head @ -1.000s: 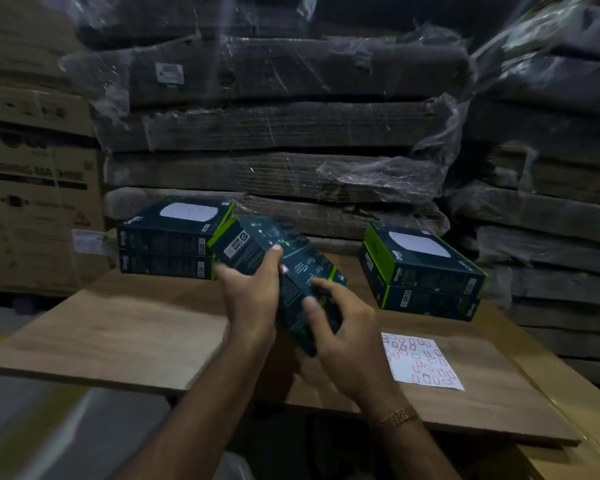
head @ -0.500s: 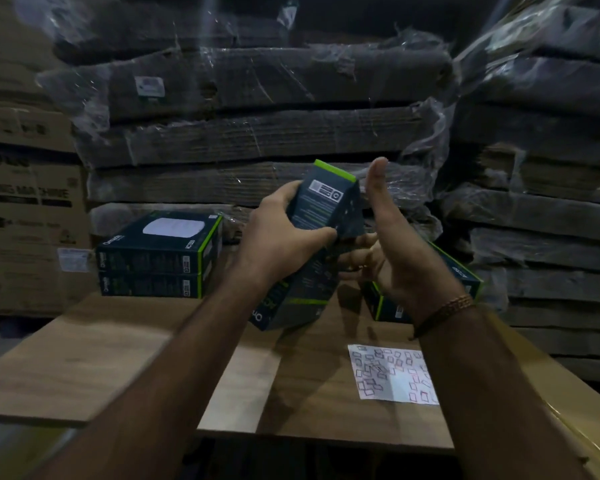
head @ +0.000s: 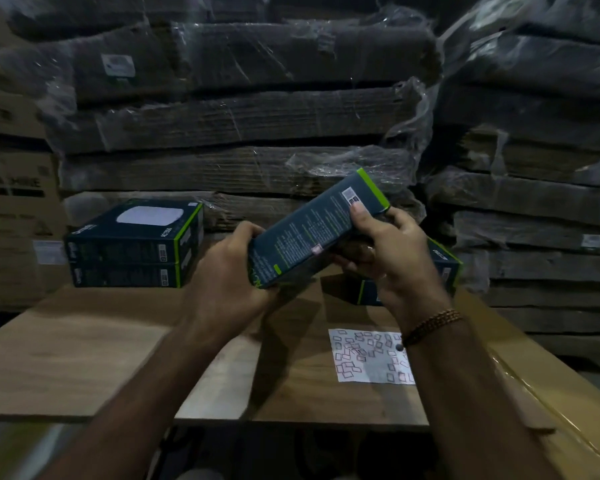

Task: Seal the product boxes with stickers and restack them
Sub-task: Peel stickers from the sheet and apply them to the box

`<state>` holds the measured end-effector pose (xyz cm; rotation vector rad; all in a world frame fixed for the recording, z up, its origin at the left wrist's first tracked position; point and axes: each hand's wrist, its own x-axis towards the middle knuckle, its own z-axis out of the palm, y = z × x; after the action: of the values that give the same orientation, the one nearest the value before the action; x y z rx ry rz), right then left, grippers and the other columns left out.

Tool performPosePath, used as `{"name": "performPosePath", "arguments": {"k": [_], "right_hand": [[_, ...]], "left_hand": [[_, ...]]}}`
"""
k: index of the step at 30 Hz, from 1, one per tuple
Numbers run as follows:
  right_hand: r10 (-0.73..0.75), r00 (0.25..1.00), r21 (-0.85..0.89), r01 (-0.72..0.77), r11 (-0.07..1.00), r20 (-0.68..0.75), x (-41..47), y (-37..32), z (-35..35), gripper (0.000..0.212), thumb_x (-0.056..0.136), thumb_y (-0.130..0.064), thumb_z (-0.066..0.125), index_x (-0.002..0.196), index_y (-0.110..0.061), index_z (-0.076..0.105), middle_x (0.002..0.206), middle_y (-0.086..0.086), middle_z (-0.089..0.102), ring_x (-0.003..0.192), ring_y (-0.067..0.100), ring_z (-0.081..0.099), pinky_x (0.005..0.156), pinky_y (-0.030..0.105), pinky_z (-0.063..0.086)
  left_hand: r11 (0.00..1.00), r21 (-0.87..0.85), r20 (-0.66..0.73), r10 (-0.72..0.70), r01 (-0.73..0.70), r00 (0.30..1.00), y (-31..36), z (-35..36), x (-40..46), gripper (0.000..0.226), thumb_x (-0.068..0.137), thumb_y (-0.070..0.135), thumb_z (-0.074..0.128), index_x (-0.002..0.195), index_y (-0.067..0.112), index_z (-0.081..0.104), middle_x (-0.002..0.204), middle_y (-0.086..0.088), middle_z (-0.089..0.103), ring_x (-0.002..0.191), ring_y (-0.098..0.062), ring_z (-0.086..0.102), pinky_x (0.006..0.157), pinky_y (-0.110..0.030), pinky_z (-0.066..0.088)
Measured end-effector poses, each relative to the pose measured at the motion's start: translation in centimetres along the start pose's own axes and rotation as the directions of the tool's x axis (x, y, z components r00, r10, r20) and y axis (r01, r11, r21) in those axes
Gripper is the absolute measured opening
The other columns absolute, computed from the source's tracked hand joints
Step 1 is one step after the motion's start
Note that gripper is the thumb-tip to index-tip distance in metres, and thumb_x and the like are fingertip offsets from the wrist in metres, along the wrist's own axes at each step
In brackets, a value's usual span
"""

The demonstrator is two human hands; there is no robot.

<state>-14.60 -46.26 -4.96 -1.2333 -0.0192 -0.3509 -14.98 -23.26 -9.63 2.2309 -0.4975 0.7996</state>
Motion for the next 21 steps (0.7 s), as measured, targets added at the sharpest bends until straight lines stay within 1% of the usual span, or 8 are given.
{"name": "performPosePath", "arguments": {"k": [2,3,5,7,10,13,17,21], "right_hand": [[0.007,1.0,0.058,-0.007,0.998,-0.001,0.3,0.7,-0.8,0.05,0.098,-0.027,0.078,0.14,-0.014,0.056,0.123,0.017,0.075,0.104,0.036,0.078,0.085,0.058,0.065],[0.006,1.0,0.082,-0.006,0.997,-0.001,0.6,1.0,-1.3,0.049,0.099,-0.027,0.075,0.141,-0.012,0.055,0.124,0.017,0.075,0.105,0.037,0.078,0.088,0.06,0.064],[-0.013,1.0,0.117,0.012,0.993,0.011,1.3,1.7,-2.4,0.048,0.101,-0.026,0.072,0.141,-0.008,0.055,0.123,0.018,0.076,0.109,0.039,0.077,0.092,0.061,0.063],[-0.051,0.998,0.153,0.045,0.987,0.036,2.2,2.3,-3.5,0.054,0.096,-0.029,0.074,0.142,-0.008,0.055,0.124,0.017,0.077,0.115,0.039,0.074,0.097,0.062,0.06],[-0.113,0.991,0.166,0.099,0.981,0.074,3.7,2.3,-5.1,0.068,0.089,-0.032,0.074,0.149,-0.011,0.049,0.128,0.013,0.076,0.12,0.034,0.073,0.099,0.056,0.061],[-0.186,0.978,0.172,0.168,0.971,0.09,5.9,1.8,-6.9,0.066,0.093,-0.029,0.072,0.151,-0.011,0.046,0.135,0.016,0.072,0.124,0.037,0.07,0.1,0.054,0.061],[-0.254,0.965,0.188,0.239,0.953,0.059,8.8,1.2,-9.7,0.066,0.094,-0.023,0.07,0.151,-0.005,0.043,0.142,0.022,0.066,0.129,0.041,0.067,0.102,0.058,0.059],[-0.306,0.952,0.169,0.303,0.938,-0.007,10.7,0.8,-12.4,0.084,0.082,-0.032,0.079,0.154,-0.005,0.045,0.143,0.02,0.066,0.128,0.038,0.068,0.097,0.052,0.062]], "left_hand": [[0.995,0.069,-0.023,0.078,-0.077,0.997,0.0,0.3,1.2,0.075,0.068,0.029,0.098,0.131,0.025,0.058,0.121,0.005,0.068,0.111,-0.015,0.065,0.086,-0.043,0.064],[0.988,0.099,-0.029,0.118,-0.114,0.993,0.3,0.4,1.8,0.075,0.068,0.023,0.098,0.133,0.023,0.059,0.121,0.003,0.067,0.112,-0.016,0.063,0.087,-0.043,0.062],[0.973,0.159,-0.043,0.175,-0.166,0.984,0.8,0.6,2.8,0.076,0.07,0.021,0.096,0.137,0.02,0.061,0.121,0.0,0.066,0.111,-0.017,0.059,0.088,-0.041,0.059],[0.958,0.205,-0.053,0.218,-0.203,0.975,1.3,1.2,3.7,0.077,0.071,0.019,0.095,0.14,0.018,0.061,0.123,-0.003,0.065,0.113,-0.019,0.057,0.088,-0.039,0.056],[0.937,0.236,-0.072,0.281,-0.257,0.957,1.7,2.6,5.3,0.078,0.072,0.008,0.093,0.143,0.016,0.06,0.129,-0.007,0.065,0.119,-0.023,0.058,0.09,-0.042,0.057],[0.908,0.249,-0.077,0.365,-0.337,0.928,2.1,4.3,7.3,0.079,0.071,0.004,0.092,0.143,0.012,0.06,0.132,-0.009,0.066,0.123,-0.027,0.058,0.091,-0.044,0.058],[0.868,0.264,-0.061,0.45,-0.421,0.891,2.3,7.5,10.9,0.08,0.073,0.001,0.089,0.146,0.01,0.058,0.138,-0.01,0.065,0.128,-0.031,0.057,0.088,-0.054,0.061],[0.834,0.263,-0.045,0.513,-0.485,0.857,2.5,11.9,13.8,0.081,0.073,-0.002,0.085,0.148,0.009,0.057,0.141,-0.012,0.064,0.13,-0.035,0.057,0.08,-0.058,0.063]]}}
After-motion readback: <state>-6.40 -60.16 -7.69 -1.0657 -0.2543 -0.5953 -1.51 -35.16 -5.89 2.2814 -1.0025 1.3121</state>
